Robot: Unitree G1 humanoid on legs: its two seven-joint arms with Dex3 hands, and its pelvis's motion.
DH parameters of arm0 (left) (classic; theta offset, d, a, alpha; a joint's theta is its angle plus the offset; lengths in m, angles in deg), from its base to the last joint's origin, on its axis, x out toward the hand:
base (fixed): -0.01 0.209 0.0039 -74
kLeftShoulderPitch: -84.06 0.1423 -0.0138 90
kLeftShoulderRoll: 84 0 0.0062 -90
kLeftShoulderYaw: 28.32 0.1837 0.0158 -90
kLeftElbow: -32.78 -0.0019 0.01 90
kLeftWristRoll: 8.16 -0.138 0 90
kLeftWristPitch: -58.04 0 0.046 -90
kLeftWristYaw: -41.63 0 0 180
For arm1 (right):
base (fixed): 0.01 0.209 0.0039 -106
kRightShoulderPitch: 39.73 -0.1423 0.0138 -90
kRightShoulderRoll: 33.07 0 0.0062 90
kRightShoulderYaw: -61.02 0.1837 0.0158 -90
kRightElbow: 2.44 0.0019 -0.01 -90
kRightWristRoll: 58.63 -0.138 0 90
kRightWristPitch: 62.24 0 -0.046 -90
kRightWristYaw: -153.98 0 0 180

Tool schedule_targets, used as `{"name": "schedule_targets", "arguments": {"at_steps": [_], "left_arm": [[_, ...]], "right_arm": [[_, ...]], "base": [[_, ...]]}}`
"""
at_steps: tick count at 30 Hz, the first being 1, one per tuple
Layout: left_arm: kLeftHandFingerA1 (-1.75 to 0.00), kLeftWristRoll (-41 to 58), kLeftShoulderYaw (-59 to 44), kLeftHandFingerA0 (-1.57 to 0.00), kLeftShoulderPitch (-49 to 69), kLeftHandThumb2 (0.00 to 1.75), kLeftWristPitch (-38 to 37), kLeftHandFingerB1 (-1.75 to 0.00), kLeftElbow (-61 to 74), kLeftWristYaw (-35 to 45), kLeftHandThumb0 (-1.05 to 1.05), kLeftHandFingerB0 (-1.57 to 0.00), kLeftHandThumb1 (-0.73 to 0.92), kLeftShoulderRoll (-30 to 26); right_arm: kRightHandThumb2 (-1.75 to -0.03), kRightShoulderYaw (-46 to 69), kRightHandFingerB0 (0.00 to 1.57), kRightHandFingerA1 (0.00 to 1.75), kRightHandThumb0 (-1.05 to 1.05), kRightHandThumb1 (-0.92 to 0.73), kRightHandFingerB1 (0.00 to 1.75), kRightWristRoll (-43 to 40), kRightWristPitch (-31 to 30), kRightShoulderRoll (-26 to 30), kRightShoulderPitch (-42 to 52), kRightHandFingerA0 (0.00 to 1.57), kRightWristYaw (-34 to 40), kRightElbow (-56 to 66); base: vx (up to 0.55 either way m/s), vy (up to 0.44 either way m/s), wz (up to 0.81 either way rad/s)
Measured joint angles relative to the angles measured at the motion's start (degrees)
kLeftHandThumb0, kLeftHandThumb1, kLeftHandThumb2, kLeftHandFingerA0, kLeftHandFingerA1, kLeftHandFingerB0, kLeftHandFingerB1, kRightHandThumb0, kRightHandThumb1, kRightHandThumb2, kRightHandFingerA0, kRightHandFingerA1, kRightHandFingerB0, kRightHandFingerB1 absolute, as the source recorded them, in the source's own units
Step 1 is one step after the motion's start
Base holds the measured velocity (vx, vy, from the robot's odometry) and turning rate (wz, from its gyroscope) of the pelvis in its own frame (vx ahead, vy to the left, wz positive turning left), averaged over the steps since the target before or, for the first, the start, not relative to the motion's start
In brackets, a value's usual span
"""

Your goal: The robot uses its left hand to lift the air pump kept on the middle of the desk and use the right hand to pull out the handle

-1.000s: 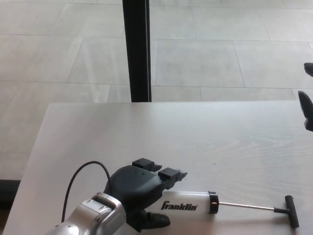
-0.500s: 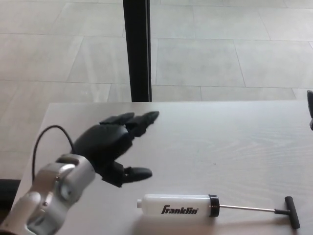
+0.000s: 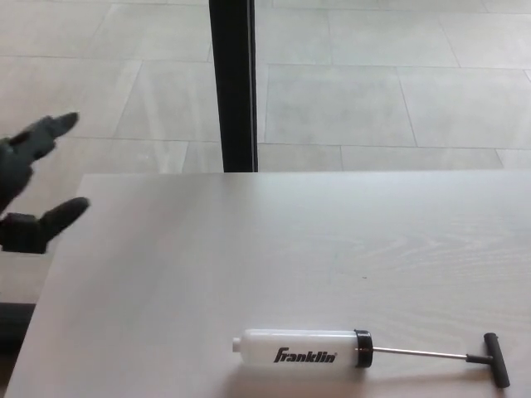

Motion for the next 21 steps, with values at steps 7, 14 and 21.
{"name": "schedule_targets", "arguments": {"at_steps": [7, 14, 21], "left_arm": [[-0.54, 4.71, -12.10, -0.10, 8.79, 1.00, 0.10, -0.33, -8.41, 1.48, -0.84, 0.00, 0.60, -2.62], [-0.54, 9.51, -24.21, -0.14, 18.17, 0.64, 0.49, -0.34, -17.70, 1.64, -0.75, -0.18, 0.80, -2.54], [-0.46, 13.77, -34.48, -0.24, 25.73, 0.64, 0.66, -0.34, -29.34, 0.70, -0.68, -0.23, 0.81, -1.79]], "right_arm": [[-1.03, 9.01, 0.00, 0.53, -0.40, -0.38, 0.51, -1.64, 1.35, 7.71, 8.73, 0.02, 0.01, -8.00], [-0.64, 18.56, 0.21, 1.30, -0.88, -0.75, 0.41, -4.07, 3.05, 9.92, 18.72, 0.35, 0.18, -15.12], [-0.64, 26.60, 0.17, 0.69, -0.85, -0.81, 0.36, -6.67, 4.91, 9.89, 26.96, 0.33, 1.09, -22.16]], "base": [[0.00, 0.000, 0.00], [0.00, 0.000, 0.00], [0.00, 0.000, 0.00]]}}
